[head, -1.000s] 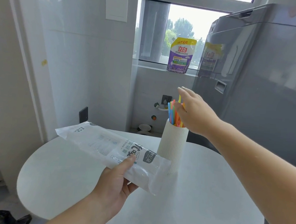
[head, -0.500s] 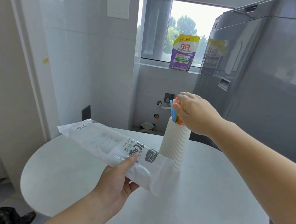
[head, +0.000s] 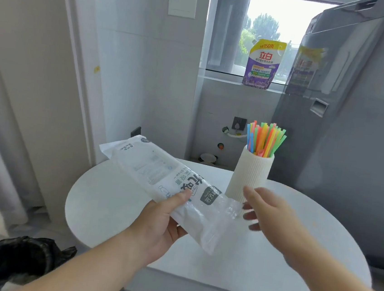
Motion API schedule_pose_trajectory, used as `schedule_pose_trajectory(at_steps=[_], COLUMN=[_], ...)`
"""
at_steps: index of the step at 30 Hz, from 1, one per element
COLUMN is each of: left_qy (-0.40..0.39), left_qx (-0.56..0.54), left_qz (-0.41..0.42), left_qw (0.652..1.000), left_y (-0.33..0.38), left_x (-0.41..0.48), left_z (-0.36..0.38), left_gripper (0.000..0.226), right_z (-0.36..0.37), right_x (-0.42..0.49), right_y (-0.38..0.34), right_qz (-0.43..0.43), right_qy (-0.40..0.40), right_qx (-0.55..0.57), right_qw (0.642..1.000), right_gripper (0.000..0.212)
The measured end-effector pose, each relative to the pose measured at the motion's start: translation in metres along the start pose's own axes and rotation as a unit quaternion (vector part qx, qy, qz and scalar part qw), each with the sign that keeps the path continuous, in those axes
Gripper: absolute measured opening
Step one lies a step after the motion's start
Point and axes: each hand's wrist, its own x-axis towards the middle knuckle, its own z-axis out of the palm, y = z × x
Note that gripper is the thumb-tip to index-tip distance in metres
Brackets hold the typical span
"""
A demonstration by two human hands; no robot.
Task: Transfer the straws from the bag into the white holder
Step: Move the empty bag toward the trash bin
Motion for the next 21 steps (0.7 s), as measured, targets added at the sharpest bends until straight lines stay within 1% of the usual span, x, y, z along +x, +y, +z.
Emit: schedule_pose_trajectory(at_steps=[1,2,3,5,6,8,10,12,17,21], left_qy=[-0.004,-0.011,-0.015,-0.019,-0.014,0.007,0.041,0.081,0.186,0.275], left_qx=[0.002,0.007,0.014,0.025,0.027,0.021,0.007,-0.010,-0.055,-0.053], left_qz=[-0.005,-0.009,-0.012,-0.020,-0.021,-0.022,-0.025,-0.022,0.005,-0.027], left_qw=[1.000,1.000,1.000,0.999,0.999,1.000,0.999,0.996,0.981,0.959], left_y=[0.001,0.004,0.006,0.013,0.015,0.018,0.017,0.013,-0.001,-0.016], left_x=[-0.004,-0.007,-0.012,-0.023,-0.030,-0.046,-0.064,-0.084,-0.132,-0.159], left_z=[-0.005,-0.009,-0.015,-0.025,-0.031,-0.046,-0.064,-0.086,-0.145,-0.186], left_gripper=[0.038,0.030,0.025,0.021,0.022,0.028,0.044,0.051,0.049,0.039], right_z=[0.009,0.016,0.023,0.035,0.042,0.058,0.079,0.104,0.175,0.226], right_x=[-0.007,-0.012,-0.018,-0.026,-0.030,-0.037,-0.043,-0.053,-0.079,-0.088], right_y=[0.005,0.008,0.008,0.006,0.004,0.000,-0.004,-0.009,-0.014,-0.012], right_qz=[0.065,0.107,0.128,0.126,0.117,0.105,0.102,0.105,0.134,0.171], right_qy=[-0.053,-0.102,-0.149,-0.214,-0.228,-0.230,-0.222,-0.239,-0.323,-0.355], right_qx=[0.084,0.156,0.208,0.269,0.285,0.297,0.296,0.293,0.269,0.233], right_qw=[0.993,0.977,0.958,0.931,0.924,0.921,0.924,0.920,0.897,0.889], right_gripper=[0.036,0.037,0.037,0.033,0.031,0.030,0.028,0.026,0.029,0.032])
